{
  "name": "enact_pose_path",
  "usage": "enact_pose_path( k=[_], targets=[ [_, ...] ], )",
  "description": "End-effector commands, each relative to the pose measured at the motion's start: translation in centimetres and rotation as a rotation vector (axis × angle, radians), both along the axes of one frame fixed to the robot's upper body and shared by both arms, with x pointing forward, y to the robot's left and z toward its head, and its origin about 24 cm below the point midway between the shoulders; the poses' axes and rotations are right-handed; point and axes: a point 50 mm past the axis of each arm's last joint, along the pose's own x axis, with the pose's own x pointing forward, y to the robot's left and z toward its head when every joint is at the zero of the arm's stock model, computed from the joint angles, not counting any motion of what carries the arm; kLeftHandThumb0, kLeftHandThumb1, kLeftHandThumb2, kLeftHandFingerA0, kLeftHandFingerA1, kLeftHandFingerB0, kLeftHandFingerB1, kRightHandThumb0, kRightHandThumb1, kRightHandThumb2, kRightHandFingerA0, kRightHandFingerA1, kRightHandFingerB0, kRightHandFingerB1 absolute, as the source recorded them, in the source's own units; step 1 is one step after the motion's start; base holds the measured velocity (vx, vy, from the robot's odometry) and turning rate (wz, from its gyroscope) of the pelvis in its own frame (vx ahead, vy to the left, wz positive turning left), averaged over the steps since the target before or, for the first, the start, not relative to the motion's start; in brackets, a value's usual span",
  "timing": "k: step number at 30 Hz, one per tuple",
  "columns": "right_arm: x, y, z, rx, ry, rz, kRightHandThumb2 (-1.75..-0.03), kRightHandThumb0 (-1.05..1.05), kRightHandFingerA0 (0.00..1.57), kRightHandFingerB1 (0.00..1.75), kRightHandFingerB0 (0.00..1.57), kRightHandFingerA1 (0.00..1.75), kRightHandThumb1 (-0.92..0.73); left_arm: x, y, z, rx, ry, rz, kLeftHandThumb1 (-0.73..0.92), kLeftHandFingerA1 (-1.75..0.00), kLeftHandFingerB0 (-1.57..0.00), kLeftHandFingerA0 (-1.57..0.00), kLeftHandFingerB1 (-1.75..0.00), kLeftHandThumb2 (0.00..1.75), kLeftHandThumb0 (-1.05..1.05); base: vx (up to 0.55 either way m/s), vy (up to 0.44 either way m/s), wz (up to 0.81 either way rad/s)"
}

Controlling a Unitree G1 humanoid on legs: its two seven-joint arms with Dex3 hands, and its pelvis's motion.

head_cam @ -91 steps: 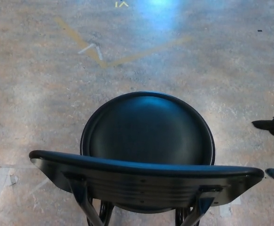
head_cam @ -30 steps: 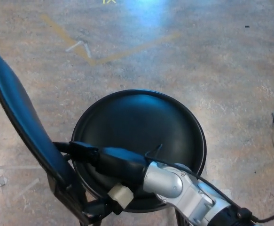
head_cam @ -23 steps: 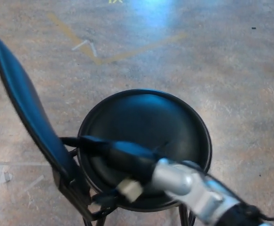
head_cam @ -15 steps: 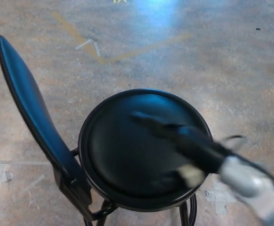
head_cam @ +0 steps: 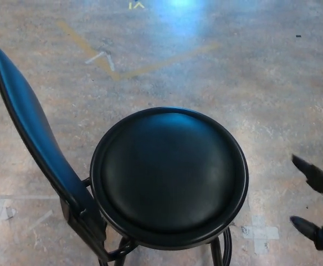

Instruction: Use the right hand to rotate the back of the chair to its left.

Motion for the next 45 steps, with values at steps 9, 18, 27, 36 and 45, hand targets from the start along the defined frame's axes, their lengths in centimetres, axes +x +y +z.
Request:
enact_pose_path(
  k=[9, 18, 27, 36, 45],
  targets=[
    [-11.4, -0.8, -13.2, 0.263, 0.732, -0.812, -1.26, -1.05, 0.03, 0.91, 0.00, 1.06, -0.63, -1.6, 0.1, -0.5, -0.007, 0.032, 0.026, 0.78, -0.54, -0.57, -0.62, -0.46, 0.64, -0.49, 0.00, 0.000, 0.00],
    [-13.3, -0.6, -14.1, 0.442, 0.816, -0.946, -1.28, -1.05, 0.35, 0.84, 0.00, 1.11, -0.47, -1.3, -0.4, -0.6, -0.015, 0.040, 0.027, 0.77, -0.54, -0.57, -0.61, -0.46, 0.63, -0.47, 0.00, 0.000, 0.00],
    [-11.6, -0.4, -13.6, 0.328, 0.789, -0.836, -0.96, -1.05, 0.13, 1.18, 0.00, 1.45, -0.63, -1.3, -0.4, -0.6, -0.018, 0.038, 0.029, 0.75, -0.52, -0.56, -0.60, -0.44, 0.63, -0.48, 0.00, 0.000, 0.00],
    [-11.2, 0.0, -13.5, 0.350, 0.772, -0.832, -1.13, -1.05, 0.46, 1.23, 0.00, 1.57, -0.48, -1.6, -0.3, -0.6, -0.012, 0.036, 0.029, 0.77, -0.52, -0.56, -0.60, -0.44, 0.63, -0.48, 0.00, 0.000, 0.00],
    [-11.2, 0.0, -13.6, 0.334, 0.780, -0.821, -1.31, -1.05, 0.31, 0.92, 0.02, 1.14, -0.35, -1.5, -0.3, -0.6, -0.013, 0.038, 0.031, 0.76, -0.52, -0.56, -0.60, -0.45, 0.63, -0.49, 0.00, 0.000, 0.00]
  ],
)
